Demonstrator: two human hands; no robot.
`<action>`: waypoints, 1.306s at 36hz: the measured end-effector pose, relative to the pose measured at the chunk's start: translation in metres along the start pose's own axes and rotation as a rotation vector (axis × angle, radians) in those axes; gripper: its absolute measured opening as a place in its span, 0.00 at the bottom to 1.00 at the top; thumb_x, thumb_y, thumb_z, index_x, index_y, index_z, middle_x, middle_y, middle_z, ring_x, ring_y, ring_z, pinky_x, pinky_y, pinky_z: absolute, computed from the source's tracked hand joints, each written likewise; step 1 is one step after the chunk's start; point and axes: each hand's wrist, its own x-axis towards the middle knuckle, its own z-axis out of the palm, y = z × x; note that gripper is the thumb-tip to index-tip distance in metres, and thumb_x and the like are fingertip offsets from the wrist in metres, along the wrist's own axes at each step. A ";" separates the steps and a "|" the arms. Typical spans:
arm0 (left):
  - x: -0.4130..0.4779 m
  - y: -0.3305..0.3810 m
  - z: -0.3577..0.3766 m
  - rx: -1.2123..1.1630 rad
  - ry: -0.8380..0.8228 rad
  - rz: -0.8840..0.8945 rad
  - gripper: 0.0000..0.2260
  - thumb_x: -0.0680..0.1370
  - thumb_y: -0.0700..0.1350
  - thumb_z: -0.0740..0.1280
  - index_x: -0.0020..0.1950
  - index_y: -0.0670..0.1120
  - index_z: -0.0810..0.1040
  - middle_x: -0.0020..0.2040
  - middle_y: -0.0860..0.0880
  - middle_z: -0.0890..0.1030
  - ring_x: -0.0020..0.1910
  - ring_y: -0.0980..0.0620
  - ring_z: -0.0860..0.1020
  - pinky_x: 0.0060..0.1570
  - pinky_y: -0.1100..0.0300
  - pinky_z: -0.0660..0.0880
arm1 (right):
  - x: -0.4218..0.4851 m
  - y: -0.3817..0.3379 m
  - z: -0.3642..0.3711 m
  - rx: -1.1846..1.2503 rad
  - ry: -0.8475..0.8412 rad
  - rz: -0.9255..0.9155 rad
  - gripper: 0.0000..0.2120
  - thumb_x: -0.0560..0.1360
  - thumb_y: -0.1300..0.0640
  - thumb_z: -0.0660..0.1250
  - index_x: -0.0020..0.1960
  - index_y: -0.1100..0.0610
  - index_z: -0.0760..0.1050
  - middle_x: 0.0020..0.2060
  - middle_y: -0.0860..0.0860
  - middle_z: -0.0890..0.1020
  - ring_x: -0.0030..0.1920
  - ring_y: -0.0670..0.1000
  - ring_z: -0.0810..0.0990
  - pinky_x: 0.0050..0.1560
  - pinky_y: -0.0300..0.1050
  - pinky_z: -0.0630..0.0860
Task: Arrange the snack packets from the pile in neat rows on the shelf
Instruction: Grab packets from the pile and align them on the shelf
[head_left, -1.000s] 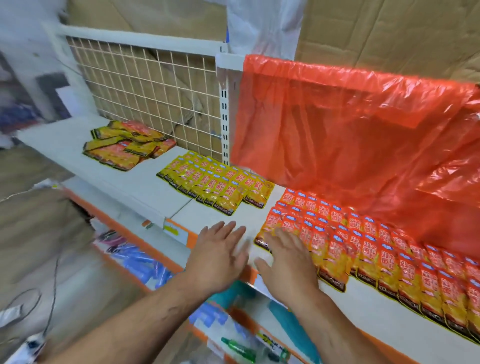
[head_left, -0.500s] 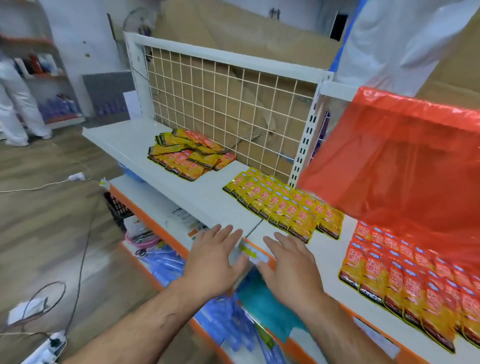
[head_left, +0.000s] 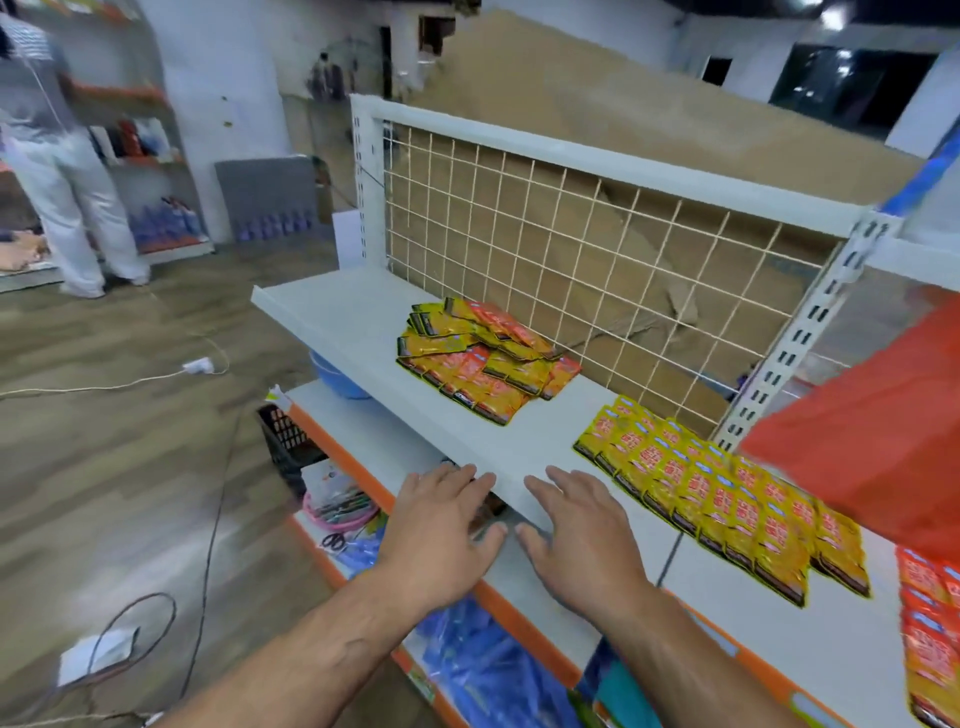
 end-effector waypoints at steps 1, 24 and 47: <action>0.004 -0.006 -0.001 -0.013 -0.020 -0.016 0.28 0.73 0.64 0.55 0.69 0.53 0.76 0.65 0.51 0.78 0.64 0.47 0.74 0.63 0.49 0.67 | 0.008 -0.003 0.001 0.001 0.001 -0.008 0.28 0.79 0.38 0.58 0.77 0.42 0.60 0.78 0.46 0.60 0.77 0.52 0.55 0.77 0.49 0.51; 0.174 -0.142 0.020 0.019 -0.031 -0.165 0.28 0.74 0.64 0.55 0.70 0.54 0.73 0.67 0.52 0.76 0.68 0.46 0.72 0.68 0.43 0.67 | 0.244 -0.042 0.030 0.053 0.017 -0.137 0.24 0.76 0.40 0.61 0.68 0.49 0.73 0.61 0.49 0.78 0.61 0.56 0.74 0.60 0.52 0.73; 0.350 -0.248 0.029 -0.095 -0.071 0.134 0.19 0.70 0.54 0.66 0.57 0.48 0.83 0.49 0.47 0.84 0.51 0.41 0.79 0.47 0.48 0.78 | 0.362 -0.119 0.056 0.746 0.145 0.650 0.10 0.66 0.47 0.70 0.40 0.53 0.77 0.34 0.48 0.83 0.38 0.51 0.82 0.43 0.50 0.79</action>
